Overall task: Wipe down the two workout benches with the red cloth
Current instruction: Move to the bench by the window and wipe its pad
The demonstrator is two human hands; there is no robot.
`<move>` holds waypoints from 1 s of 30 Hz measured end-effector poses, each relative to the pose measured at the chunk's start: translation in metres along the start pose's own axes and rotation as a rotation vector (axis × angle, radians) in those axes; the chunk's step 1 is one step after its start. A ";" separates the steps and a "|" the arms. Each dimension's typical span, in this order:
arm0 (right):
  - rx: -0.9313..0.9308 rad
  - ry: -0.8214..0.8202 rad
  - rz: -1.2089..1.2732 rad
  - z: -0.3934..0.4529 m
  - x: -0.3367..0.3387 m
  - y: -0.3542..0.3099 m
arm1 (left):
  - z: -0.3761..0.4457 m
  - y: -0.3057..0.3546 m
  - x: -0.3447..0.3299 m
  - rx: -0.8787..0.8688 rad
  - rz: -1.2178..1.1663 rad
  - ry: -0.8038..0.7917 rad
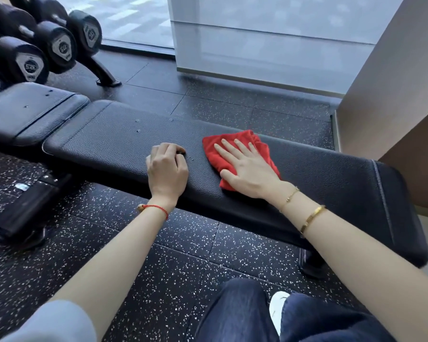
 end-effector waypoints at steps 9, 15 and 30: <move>-0.119 -0.027 0.066 0.030 0.007 0.015 | -0.001 0.002 -0.001 0.031 0.058 0.011; -0.001 -0.009 0.023 0.040 0.006 -0.007 | 0.000 0.002 0.002 0.004 0.051 0.041; 0.111 0.024 0.019 0.018 0.003 -0.009 | -0.002 0.004 0.008 -0.024 0.108 0.098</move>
Point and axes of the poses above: each hand's wrist, its own z-axis towards the middle knuckle, its own x-axis out of the back of the hand, y = z × x, the point moved 9 cm from there along z, towards the middle knuckle, and after that the axes turned 9 degrees about -y, right-handed, at the moved point
